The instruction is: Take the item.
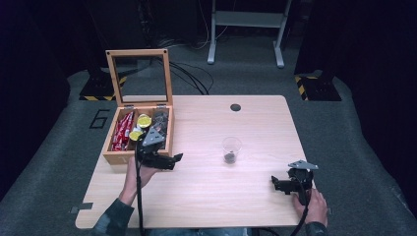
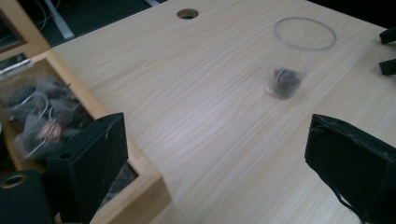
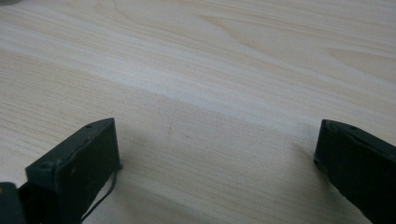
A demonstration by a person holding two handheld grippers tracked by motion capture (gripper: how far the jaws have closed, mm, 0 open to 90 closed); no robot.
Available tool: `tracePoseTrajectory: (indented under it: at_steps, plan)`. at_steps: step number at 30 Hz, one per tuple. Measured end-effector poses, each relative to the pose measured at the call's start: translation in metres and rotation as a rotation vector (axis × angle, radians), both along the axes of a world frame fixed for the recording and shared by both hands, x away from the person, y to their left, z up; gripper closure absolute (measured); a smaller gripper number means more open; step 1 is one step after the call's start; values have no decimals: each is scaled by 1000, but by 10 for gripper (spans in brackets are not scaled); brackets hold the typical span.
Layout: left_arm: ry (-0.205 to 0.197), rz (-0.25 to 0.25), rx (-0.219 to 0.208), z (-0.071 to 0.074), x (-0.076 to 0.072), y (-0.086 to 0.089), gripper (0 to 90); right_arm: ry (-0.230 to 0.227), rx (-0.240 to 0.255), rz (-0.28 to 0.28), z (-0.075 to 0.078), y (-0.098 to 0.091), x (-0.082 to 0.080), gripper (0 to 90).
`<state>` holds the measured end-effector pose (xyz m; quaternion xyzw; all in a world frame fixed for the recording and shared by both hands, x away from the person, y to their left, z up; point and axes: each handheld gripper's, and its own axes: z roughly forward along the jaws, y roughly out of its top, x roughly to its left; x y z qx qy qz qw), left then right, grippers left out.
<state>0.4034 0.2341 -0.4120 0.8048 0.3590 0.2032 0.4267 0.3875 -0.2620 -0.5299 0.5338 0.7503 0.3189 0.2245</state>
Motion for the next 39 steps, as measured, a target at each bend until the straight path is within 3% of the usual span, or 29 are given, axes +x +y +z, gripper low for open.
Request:
tracePoseTrajectory:
  at_steps: [11, 14, 17, 18, 22, 24, 27, 29, 30, 31, 39]
  plan:
    - [27, 98, 0, -32, -27, 41, 42, 1, 3, -3, 0, 0, 0, 0]
    - [35, 130, -17, -43, -39, 53, 40, 0, -2, 2, 0, 0, 0, 0]
    - [69, 161, -17, -63, -54, 66, 39, 1, 3, -3, 0, 0, 0, 0]
    - [69, 161, -17, -63, -54, 66, 38, 1, 3, -3, 0, 0, 0, 0]
    - [138, 172, -4, -85, -62, 78, 32, 0, 5, -3, 0, 0, 0, 0]
    - [174, 175, 13, -100, -65, 85, 27, 0, 3, -1, 0, 0, 0, 0]
    - [192, 159, 46, -111, -66, 87, 23, 0, 1, -1, 0, 0, 0, 0]
    - [190, 158, 66, -114, -67, 85, 14, 0, 4, -3, 0, 1, 0, 0]
    - [168, 144, 103, -118, -67, 83, 5, 0, 4, -3, 0, 1, 0, 0]
    - [153, 142, 104, -120, -68, 82, 2, 0, 4, -4, 0, 1, 0, 0]
    - [159, 164, 103, -119, -63, 85, 0, 0, 5, -4, 0, 1, 0, 0]
